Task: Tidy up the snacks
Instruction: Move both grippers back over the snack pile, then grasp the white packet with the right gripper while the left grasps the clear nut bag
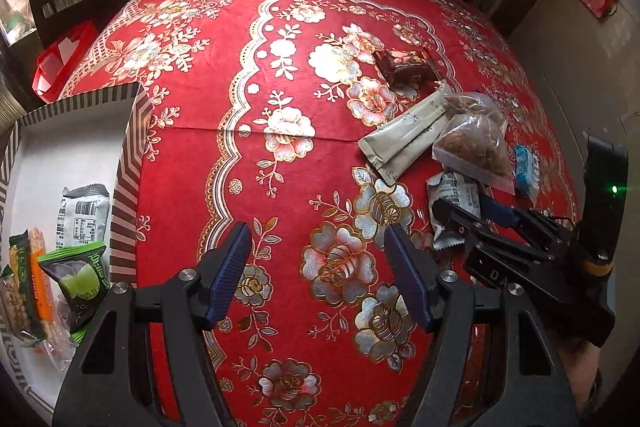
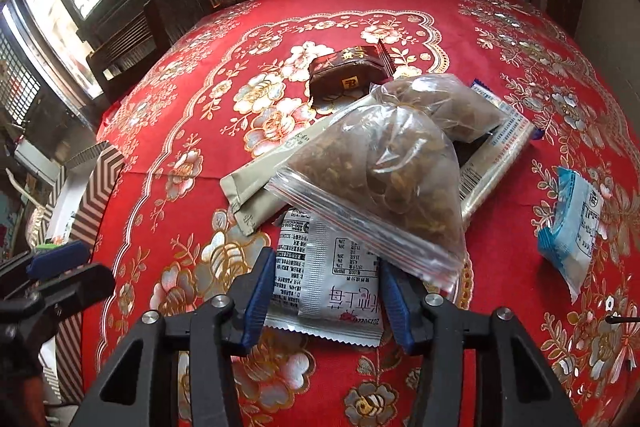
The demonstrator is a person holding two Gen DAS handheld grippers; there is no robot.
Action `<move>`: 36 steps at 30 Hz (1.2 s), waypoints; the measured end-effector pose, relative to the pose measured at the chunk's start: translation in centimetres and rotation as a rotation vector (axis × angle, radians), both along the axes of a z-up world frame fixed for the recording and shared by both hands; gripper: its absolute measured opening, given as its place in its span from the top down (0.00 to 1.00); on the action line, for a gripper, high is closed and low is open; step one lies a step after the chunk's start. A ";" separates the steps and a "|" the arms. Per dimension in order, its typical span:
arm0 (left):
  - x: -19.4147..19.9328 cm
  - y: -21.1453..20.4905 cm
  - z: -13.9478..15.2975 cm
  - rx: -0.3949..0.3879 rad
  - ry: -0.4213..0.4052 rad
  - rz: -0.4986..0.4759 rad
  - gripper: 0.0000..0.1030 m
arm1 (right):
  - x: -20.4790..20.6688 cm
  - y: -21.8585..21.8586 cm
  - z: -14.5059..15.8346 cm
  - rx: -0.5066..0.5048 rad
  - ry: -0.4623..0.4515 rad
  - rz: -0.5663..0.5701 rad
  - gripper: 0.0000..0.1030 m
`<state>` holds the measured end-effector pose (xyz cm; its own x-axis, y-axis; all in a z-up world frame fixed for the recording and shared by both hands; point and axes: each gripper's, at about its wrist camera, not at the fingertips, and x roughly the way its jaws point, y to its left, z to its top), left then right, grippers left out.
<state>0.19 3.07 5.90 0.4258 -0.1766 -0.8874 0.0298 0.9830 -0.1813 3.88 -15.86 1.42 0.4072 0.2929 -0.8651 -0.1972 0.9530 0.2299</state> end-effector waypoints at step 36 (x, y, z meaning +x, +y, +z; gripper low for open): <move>8.0 -14.3 -3.1 -0.018 0.038 -0.247 0.54 | -5.2 -6.2 0.1 0.051 -0.020 0.007 0.53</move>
<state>8.15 -11.27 2.79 0.3339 -0.2874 -0.8977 0.2619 0.9432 -0.2046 -1.37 -22.09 1.52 0.4216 0.3393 -0.8409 -0.2089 0.9388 0.2740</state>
